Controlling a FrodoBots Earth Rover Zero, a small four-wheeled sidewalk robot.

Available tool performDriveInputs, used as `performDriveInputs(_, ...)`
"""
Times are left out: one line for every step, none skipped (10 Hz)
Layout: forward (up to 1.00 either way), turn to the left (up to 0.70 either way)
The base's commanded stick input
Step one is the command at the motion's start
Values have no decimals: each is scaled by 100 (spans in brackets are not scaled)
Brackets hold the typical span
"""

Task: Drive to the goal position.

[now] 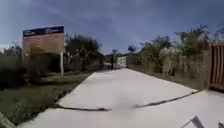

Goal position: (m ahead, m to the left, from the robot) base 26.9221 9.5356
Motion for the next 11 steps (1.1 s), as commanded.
performDriveInputs(85,0)
performDriveInputs(85,0)
performDriveInputs(85,0)
performDriveInputs(85,0)
performDriveInputs(85,0)
performDriveInputs(85,0)
performDriveInputs(85,0)
performDriveInputs(85,0)
performDriveInputs(85,0)
performDriveInputs(85,0)
performDriveInputs(85,0)
